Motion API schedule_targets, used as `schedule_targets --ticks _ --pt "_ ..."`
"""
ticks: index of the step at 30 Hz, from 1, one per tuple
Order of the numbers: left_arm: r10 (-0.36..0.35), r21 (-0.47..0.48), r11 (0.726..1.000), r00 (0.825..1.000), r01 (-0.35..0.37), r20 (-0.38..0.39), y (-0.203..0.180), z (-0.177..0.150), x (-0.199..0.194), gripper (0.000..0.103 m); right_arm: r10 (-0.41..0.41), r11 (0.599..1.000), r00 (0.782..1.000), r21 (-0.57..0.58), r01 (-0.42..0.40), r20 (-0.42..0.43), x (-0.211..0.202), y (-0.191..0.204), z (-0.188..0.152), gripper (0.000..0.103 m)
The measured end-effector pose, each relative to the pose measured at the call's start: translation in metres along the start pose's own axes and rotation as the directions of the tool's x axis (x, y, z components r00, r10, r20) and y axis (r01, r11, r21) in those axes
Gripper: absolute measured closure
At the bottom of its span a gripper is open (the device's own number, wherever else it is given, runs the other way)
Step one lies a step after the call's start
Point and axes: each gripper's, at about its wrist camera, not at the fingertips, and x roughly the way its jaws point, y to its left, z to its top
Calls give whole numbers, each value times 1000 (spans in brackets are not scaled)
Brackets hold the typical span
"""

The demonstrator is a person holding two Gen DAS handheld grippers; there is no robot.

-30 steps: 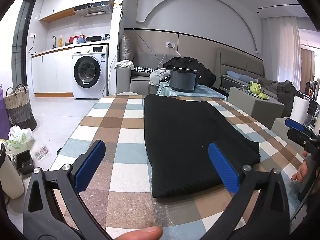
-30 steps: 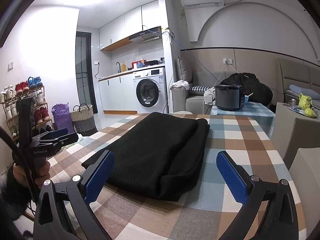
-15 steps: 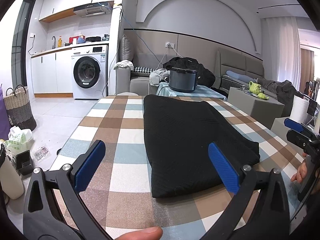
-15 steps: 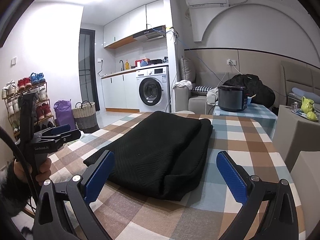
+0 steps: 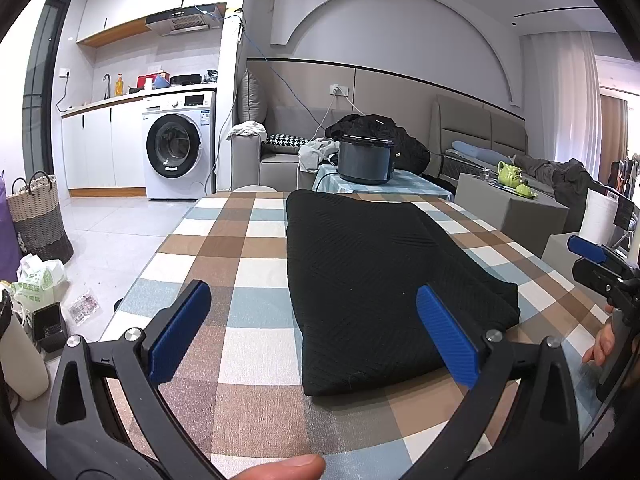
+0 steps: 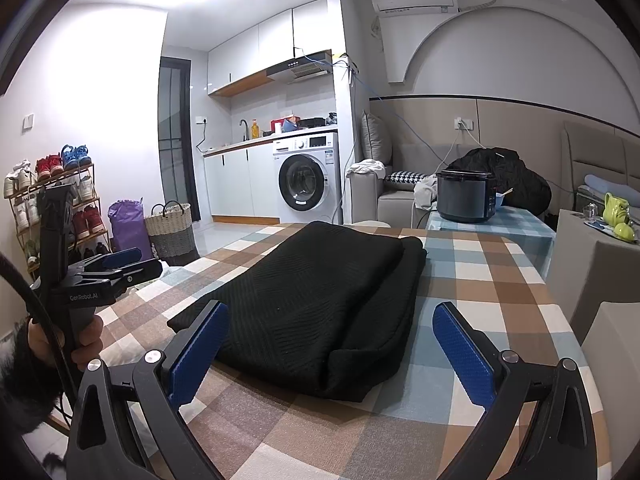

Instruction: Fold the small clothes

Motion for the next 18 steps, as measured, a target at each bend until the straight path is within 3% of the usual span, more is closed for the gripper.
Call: schedule_targets --ticks 18 --pt "0 0 1000 1000 0 0 0 -1 0 0 0 1000 1000 0 0 -1 -1 1 0 0"
